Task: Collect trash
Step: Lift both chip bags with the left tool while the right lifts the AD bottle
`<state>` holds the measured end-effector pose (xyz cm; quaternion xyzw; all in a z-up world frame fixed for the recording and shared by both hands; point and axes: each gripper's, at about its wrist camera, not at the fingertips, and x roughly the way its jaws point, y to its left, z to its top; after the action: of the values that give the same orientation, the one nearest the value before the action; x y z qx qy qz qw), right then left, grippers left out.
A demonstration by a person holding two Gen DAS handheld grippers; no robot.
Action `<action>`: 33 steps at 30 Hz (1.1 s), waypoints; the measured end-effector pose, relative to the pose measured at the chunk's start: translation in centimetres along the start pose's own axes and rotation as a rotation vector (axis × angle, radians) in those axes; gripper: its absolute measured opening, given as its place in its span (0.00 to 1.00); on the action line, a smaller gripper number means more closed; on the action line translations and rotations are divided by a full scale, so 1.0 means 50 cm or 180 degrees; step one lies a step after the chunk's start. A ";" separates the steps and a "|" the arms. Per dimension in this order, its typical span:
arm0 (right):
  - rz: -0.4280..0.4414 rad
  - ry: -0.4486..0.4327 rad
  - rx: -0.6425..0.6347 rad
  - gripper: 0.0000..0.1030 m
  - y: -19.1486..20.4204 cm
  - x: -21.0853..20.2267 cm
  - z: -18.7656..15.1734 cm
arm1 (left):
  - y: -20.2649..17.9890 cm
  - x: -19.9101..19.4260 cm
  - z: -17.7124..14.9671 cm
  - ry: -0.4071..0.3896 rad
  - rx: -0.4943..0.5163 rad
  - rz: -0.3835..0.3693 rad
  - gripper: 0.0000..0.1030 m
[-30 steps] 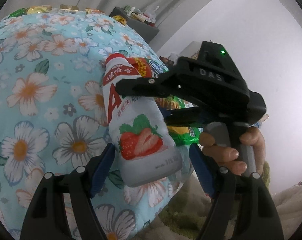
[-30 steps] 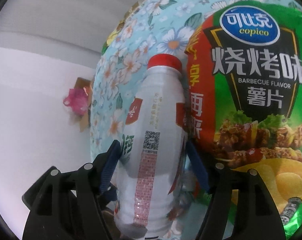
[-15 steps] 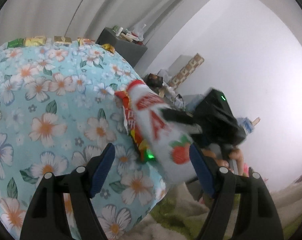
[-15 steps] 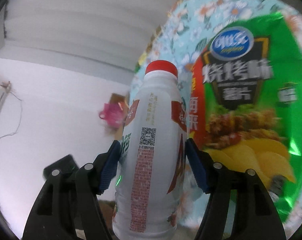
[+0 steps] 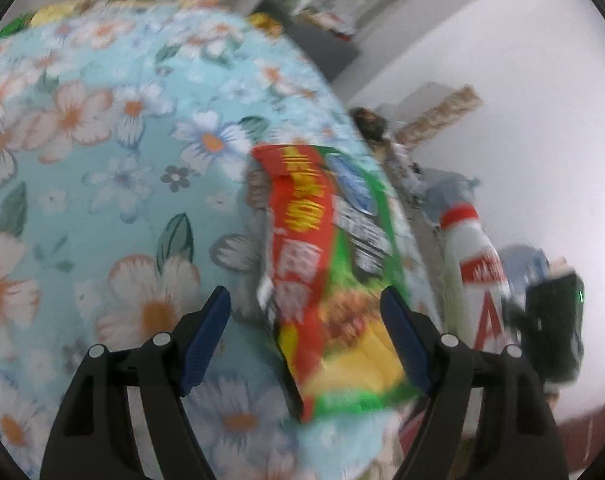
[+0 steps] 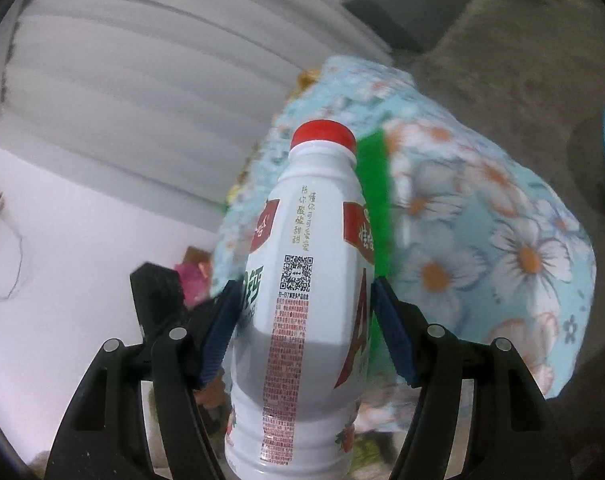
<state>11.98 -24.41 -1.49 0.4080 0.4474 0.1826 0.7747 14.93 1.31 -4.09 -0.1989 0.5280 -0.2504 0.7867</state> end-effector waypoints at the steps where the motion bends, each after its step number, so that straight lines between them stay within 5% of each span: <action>1: 0.0002 0.0029 0.0033 0.61 -0.015 0.002 0.003 | 0.009 0.013 0.006 0.0013 -0.0105 0.0014 0.73; 5: -0.0195 0.0142 0.0097 0.61 -0.060 0.032 0.002 | 0.015 0.031 0.019 -0.0038 -0.0285 -0.0173 0.73; 7: -0.0110 0.0136 0.0127 0.61 -0.070 0.030 0.001 | 0.008 0.028 0.019 -0.0001 -0.0336 -0.0587 0.73; 8: -0.0095 0.0127 0.0123 0.61 -0.071 0.029 0.003 | 0.003 0.022 0.015 -0.0027 -0.0400 -0.1116 0.73; 10: -0.0094 0.0117 0.0103 0.61 -0.076 0.025 0.003 | -0.007 0.015 0.010 -0.0053 -0.0421 -0.1549 0.73; 15: -0.0039 0.0115 0.0104 0.61 -0.088 0.017 -0.004 | -0.042 0.055 0.005 0.0022 -0.0027 -0.0821 0.71; 21: -0.0018 0.0105 0.0115 0.61 -0.090 0.023 0.000 | -0.090 0.071 -0.013 -0.0017 0.0536 0.0001 0.42; 28: -0.0090 0.0041 0.0118 0.61 -0.081 0.010 -0.001 | -0.147 0.052 -0.046 -0.0193 0.1040 0.0173 0.09; 33: -0.0111 -0.0062 0.0137 0.61 -0.076 -0.021 -0.003 | -0.189 0.049 -0.045 -0.0314 0.1261 0.0230 0.05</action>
<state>10.96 -27.30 -3.96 0.4184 0.4507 0.1554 0.7731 11.88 -7.82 -1.26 -0.0332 0.4361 -0.3109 0.8439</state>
